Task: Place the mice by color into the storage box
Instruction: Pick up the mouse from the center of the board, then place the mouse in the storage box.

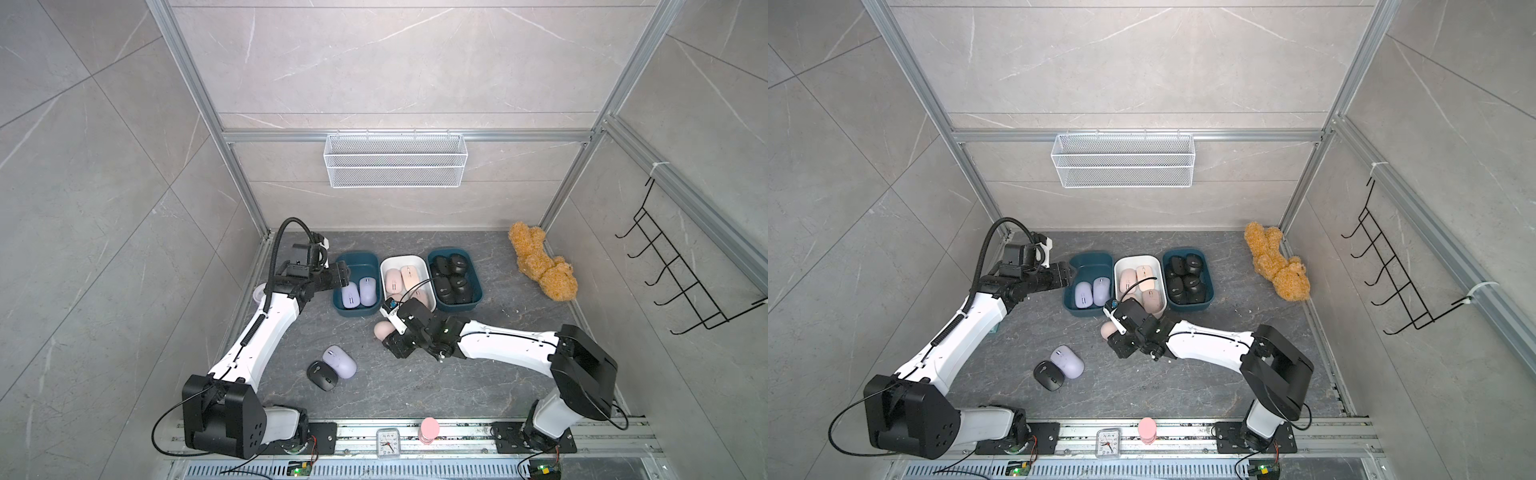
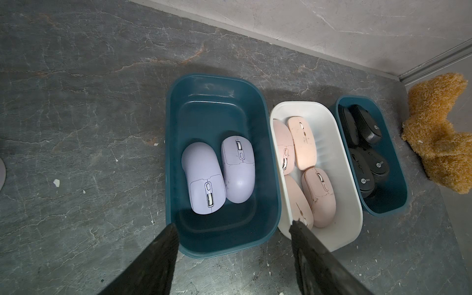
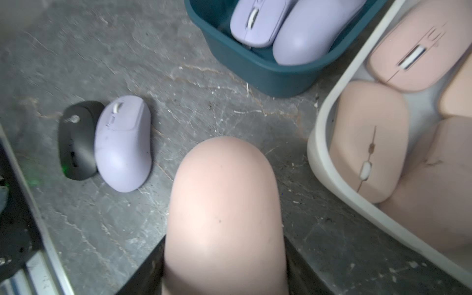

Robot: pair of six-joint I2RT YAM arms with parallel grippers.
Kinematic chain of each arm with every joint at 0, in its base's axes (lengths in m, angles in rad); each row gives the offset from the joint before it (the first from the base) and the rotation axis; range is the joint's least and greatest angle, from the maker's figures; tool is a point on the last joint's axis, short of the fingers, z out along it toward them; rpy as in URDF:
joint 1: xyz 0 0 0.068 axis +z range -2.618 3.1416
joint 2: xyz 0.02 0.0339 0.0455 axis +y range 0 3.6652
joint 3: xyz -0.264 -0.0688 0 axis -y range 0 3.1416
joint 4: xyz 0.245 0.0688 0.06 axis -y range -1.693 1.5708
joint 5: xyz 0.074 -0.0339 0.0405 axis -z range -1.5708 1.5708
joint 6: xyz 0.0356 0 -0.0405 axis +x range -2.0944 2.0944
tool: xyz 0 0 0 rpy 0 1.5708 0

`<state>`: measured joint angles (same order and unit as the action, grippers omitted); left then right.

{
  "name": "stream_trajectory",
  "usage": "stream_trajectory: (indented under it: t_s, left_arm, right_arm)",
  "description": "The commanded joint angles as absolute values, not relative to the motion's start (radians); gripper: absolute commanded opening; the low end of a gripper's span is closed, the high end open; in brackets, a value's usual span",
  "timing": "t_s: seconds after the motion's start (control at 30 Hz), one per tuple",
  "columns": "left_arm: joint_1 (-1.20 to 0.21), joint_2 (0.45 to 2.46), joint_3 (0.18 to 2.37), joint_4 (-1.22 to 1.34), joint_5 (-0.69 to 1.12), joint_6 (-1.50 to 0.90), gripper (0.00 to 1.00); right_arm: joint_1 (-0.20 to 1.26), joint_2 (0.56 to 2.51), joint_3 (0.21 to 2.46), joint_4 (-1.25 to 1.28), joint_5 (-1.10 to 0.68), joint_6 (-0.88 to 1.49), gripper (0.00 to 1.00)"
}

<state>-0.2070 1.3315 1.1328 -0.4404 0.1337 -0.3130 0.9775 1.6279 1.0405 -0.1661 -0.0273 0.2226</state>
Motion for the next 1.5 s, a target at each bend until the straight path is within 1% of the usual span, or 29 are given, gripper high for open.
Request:
stream_trajectory:
  t_s: [0.0, 0.17, 0.4, 0.73, 1.0, 1.23, 1.47]
  left_arm:
    - [-0.204, 1.315, 1.154, -0.436, 0.131, -0.293, 0.72]
    - [-0.204, 1.303, 1.147, -0.432, 0.124, -0.293, 0.72]
    - [-0.204, 1.295, 1.146, -0.429, 0.123, -0.295, 0.72]
    - [-0.204, 1.278, 1.146, -0.434, 0.114, -0.290, 0.72]
    - [-0.204, 1.284, 1.151, -0.439, 0.129, -0.293, 0.72]
    - [-0.204, 1.296, 1.154, -0.447, 0.127, -0.292, 0.72]
    - [-0.204, 1.308, 1.157, -0.451, 0.121, -0.289, 0.72]
  right_arm:
    - [0.974, 1.567, 1.069, -0.192, -0.027, 0.256, 0.55]
    - [0.936, 1.525, 1.143, -0.248, 0.030, 0.212, 0.55]
    - [0.828, 1.558, 1.269, -0.310, 0.054, 0.189, 0.55]
    - [0.748, 1.733, 1.427, -0.337, 0.151, 0.233, 0.55]
    - [0.727, 1.880, 1.526, -0.360, 0.238, 0.280, 0.55]
    - [0.703, 1.997, 1.596, -0.372, 0.249, 0.311, 0.54]
    - [0.678, 2.075, 1.650, -0.393, 0.241, 0.332, 0.57]
